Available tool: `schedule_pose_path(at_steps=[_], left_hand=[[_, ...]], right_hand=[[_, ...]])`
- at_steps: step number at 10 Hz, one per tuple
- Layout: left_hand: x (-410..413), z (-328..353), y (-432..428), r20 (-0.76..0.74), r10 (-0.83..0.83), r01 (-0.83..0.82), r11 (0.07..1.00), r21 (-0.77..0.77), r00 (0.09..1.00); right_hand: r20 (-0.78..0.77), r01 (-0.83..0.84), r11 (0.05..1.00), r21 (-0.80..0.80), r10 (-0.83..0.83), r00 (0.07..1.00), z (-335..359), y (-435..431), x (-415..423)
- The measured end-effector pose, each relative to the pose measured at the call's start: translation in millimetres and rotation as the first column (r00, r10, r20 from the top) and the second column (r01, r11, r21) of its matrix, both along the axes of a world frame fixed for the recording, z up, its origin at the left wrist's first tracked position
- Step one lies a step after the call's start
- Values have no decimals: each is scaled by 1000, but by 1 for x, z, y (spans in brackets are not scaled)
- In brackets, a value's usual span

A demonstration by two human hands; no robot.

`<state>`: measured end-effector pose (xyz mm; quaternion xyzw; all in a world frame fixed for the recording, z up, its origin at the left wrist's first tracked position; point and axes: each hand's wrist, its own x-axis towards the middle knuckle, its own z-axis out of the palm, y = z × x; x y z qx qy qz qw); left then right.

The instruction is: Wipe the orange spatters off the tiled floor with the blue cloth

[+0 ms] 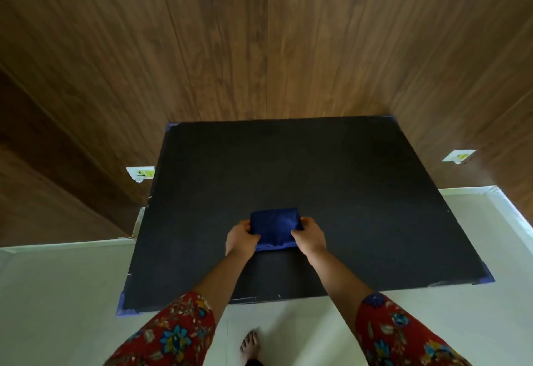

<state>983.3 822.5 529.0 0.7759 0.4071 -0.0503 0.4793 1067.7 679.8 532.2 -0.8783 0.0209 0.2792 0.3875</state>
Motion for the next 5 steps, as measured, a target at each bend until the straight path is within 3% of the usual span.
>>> schedule_pose_path(at_steps=[2, 5], left_hand=[[-38, 20, -16, 68, 73, -74, 997, 5, 995], [-82, 70, -59, 278, 132, -102, 987, -121, 951]], right_hand=[[67, 20, 999, 35, -22, 998, 25, -27, -18], [25, 46, 904, 424, -62, 998, 78, -69, -54]])
